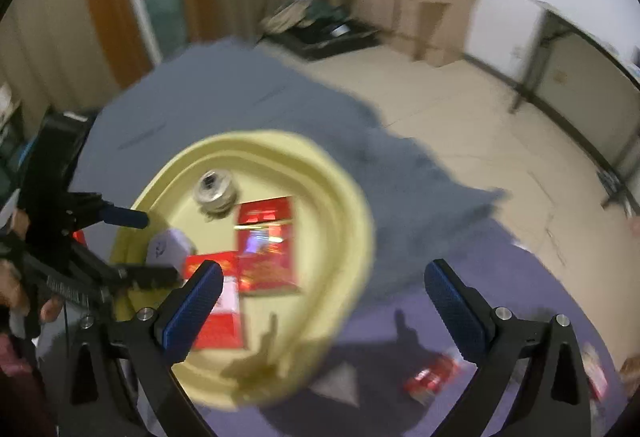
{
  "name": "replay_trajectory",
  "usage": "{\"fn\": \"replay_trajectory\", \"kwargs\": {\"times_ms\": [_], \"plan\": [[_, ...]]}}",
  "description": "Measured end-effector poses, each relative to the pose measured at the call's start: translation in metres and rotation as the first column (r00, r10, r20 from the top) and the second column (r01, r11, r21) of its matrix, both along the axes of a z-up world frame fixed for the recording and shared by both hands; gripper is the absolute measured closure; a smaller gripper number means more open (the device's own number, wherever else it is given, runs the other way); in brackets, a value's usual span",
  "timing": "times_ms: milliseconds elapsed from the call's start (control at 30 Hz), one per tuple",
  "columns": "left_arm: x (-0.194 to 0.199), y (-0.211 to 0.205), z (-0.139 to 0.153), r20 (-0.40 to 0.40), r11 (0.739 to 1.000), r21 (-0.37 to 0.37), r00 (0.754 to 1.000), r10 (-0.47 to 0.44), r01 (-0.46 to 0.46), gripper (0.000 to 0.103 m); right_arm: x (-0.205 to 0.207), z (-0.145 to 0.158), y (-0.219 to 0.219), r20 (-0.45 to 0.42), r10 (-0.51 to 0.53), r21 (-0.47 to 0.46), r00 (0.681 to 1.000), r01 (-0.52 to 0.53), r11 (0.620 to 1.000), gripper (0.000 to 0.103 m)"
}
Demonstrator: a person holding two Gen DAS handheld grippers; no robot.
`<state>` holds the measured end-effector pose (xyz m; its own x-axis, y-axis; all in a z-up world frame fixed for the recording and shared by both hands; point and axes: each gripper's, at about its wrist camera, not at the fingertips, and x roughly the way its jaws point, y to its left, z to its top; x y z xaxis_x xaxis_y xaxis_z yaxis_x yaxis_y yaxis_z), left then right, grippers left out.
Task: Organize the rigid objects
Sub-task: 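Grasp a black foam disc with the left gripper while the right gripper grasps the dark Huangshan box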
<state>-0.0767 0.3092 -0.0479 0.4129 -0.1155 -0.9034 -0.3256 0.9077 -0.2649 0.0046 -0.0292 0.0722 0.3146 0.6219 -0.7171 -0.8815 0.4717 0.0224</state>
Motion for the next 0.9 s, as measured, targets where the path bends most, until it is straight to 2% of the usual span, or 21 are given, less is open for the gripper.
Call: {"fn": "replay_trajectory", "kwargs": {"times_ms": [67, 167, 233, 300, 400, 500, 567, 633, 700, 800, 900], "plan": [[0.008, -0.011, 0.016, 0.035, 1.0, 0.009, 0.999, -0.009, 0.008, 0.0, 0.016, 0.008, -0.044, -0.008, -0.064, 0.021, 0.998, 0.064, 0.998, 0.0], [0.038, -0.045, 0.035, 0.068, 0.997, 0.012, 0.995, -0.073, 0.072, 0.0, 0.05, 0.003, -0.121, -0.022, -0.203, -0.016, 0.979, 0.203, 0.979, 0.0], [0.065, -0.082, 0.039, 0.052, 0.992, 0.009, 0.991, -0.124, 0.124, 0.0, 0.066, -0.01, -0.175, 0.009, -0.307, -0.092, 0.952, 0.307, 0.947, 0.0], [0.094, -0.117, 0.038, 0.027, 0.986, 0.008, 0.986, -0.165, 0.165, 0.0, 0.073, -0.028, -0.222, 0.038, -0.361, -0.133, 0.932, 0.362, 0.923, 0.0], [0.133, -0.169, 0.041, -0.001, 0.978, 0.017, 0.978, -0.207, 0.207, 0.0, 0.084, -0.056, -0.268, -0.033, -0.443, -0.178, 0.896, 0.431, 0.885, 0.0], [0.163, -0.204, 0.037, -0.029, 0.976, 0.058, 0.977, -0.209, 0.211, 0.0, 0.103, -0.071, -0.297, -0.197, -0.539, -0.13, 0.819, 0.523, 0.842, 0.0], [0.18, -0.226, 0.038, -0.017, 0.968, 0.09, 0.973, -0.232, 0.233, 0.0, 0.108, -0.069, -0.302, -0.267, -0.551, -0.08, 0.791, 0.551, 0.831, 0.0], [0.184, -0.236, 0.038, -0.011, 0.965, 0.105, 0.97, -0.241, 0.241, 0.0, 0.11, -0.066, -0.303, -0.293, -0.569, -0.047, 0.768, 0.583, 0.811, 0.0], [0.193, -0.242, 0.029, -0.049, 0.967, 0.113, 0.973, -0.225, 0.229, 0.0, 0.11, -0.066, -0.305, -0.313, -0.611, -0.029, 0.727, 0.635, 0.772, 0.0], [0.202, -0.253, 0.02, -0.084, 0.957, 0.144, 0.966, -0.243, 0.254, 0.0, 0.121, -0.083, -0.311, -0.357, -0.664, -0.083, 0.657, 0.686, 0.723, 0.0], [0.21, -0.259, 0.017, -0.069, 0.962, 0.133, 0.97, -0.232, 0.239, 0.0, 0.13, -0.091, -0.313, -0.374, -0.682, -0.092, 0.629, 0.706, 0.702, 0.0]]}}
